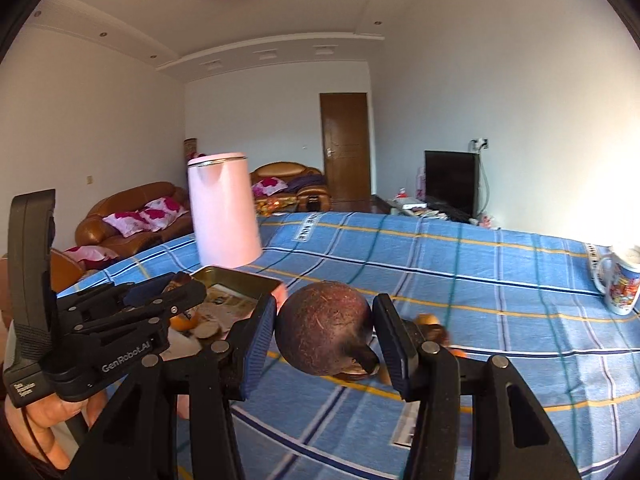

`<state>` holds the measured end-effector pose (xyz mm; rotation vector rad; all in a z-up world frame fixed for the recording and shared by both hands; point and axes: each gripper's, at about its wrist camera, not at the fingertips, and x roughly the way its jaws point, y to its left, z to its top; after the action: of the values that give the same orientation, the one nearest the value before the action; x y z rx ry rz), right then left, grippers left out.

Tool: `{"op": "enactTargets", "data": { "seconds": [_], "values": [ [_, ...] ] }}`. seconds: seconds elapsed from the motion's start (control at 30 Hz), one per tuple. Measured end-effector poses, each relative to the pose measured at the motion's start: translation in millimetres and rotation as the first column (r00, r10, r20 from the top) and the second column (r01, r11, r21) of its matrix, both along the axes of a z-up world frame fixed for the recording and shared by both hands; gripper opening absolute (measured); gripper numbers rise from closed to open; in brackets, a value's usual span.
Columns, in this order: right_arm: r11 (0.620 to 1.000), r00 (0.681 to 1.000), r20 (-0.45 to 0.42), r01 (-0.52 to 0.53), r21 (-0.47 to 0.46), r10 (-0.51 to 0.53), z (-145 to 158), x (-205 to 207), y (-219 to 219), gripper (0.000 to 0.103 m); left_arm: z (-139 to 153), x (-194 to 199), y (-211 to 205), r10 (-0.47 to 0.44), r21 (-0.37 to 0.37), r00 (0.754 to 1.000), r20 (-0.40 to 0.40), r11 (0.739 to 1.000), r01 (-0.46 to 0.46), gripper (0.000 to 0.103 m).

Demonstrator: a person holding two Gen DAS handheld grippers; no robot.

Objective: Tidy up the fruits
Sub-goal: 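Carry the pastry and the mangosteen over the tin with both grippers, then open both grippers to release the pastry and mangosteen into the tin, then grasp an orange with the right gripper while the left gripper grasps the brown round fruit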

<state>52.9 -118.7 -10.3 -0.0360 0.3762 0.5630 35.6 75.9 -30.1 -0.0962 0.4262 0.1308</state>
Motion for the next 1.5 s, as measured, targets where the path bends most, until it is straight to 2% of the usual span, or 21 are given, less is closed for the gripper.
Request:
{"op": "enactTargets", "data": {
  "seconds": [0.27, 0.37, 0.47, 0.6, 0.83, 0.87, 0.9, 0.93, 1.0, 1.13, 1.27, 1.4, 1.5],
  "values": [
    [0.984, 0.984, -0.107, -0.151, -0.095, 0.141, -23.0, 10.0, 86.1, 0.052, -18.8, 1.3, 54.2, 0.091, -0.034, 0.993, -0.08, 0.995, -0.094, 0.036],
    [0.977, 0.987, -0.078, -0.148, -0.151, 0.137, -24.9, 8.7, 102.4, 0.052, -23.3, 1.8, 65.0, 0.1, -0.053, 0.991, -0.094, 0.993, -0.106, 0.036],
    [0.973, 0.981, -0.108, -0.179, -0.148, 0.164, -25.3, 11.2, 110.6, 0.052, -26.3, 2.7, 70.4, 0.109, -0.061, 0.989, -0.101, 0.991, -0.116, 0.036],
    [0.96, 0.982, -0.066, -0.19, -0.207, 0.179, -29.4, -0.2, 127.5, 0.05, -27.8, 4.4, 71.5, 0.118, -0.058, 0.987, -0.108, 0.991, -0.124, 0.036],
    [0.956, 0.978, -0.09, -0.204, -0.212, 0.189, -33.9, 2.0, 130.9, 0.049, -27.8, 5.5, 72.3, 0.123, -0.062, 0.985, -0.118, 0.99, -0.131, 0.036],
    [0.958, 0.977, -0.091, -0.206, -0.201, 0.191, -33.2, 1.6, 127.1, 0.049, -26.6, 4.5, 70.8, 0.12, -0.063, 0.987, -0.111, 0.99, -0.127, 0.037],
    [0.96, 0.978, -0.086, -0.202, -0.195, 0.189, -31.5, -0.8, 123.0, 0.051, -24.7, 3.3, 68.6, 0.121, -0.058, 0.987, -0.104, 0.99, -0.128, 0.042],
    [0.961, 0.98, -0.08, -0.197, -0.194, 0.184, -30.8, -1.5, 117.7, 0.055, -22.7, 2.5, 66.3, 0.123, -0.049, 0.988, -0.097, 0.99, -0.128, 0.053],
    [0.965, 0.983, -0.073, -0.179, -0.192, 0.168, -28.1, -2.2, 103.4, 0.062, -18.6, 0.7, 59.6, 0.113, -0.041, 0.99, -0.084, 0.992, -0.116, 0.065],
    [0.978, 0.993, -0.07, -0.105, -0.183, 0.094, -22.3, 3.2, 57.5, 0.065, -11.6, -0.8, 43.4, 0.075, -0.032, 0.995, -0.072, 0.996, -0.078, 0.067],
    [0.979, 0.994, -0.094, 0.036, -0.201, -0.055, -22.2, 18.0, -2.7, 0.066, -4.9, 2.1, 14.9, 0.018, -0.008, 0.998, -0.063, 1.0, -0.018, 0.073],
    [0.954, 0.967, -0.125, 0.187, -0.235, -0.221, -27.4, 32.4, -63.5, 0.066, -0.3, 9.2, -22.1, -0.067, 0.017, 0.995, -0.072, 0.998, 0.068, 0.073],
    [0.943, 0.94, -0.189, 0.24, -0.232, -0.285, -35.9, 41.7, -96.1, 0.066, 1.3, 16.8, -49.6, -0.128, 0.037, 0.988, -0.09, 0.991, 0.132, 0.073]
  ]
}}
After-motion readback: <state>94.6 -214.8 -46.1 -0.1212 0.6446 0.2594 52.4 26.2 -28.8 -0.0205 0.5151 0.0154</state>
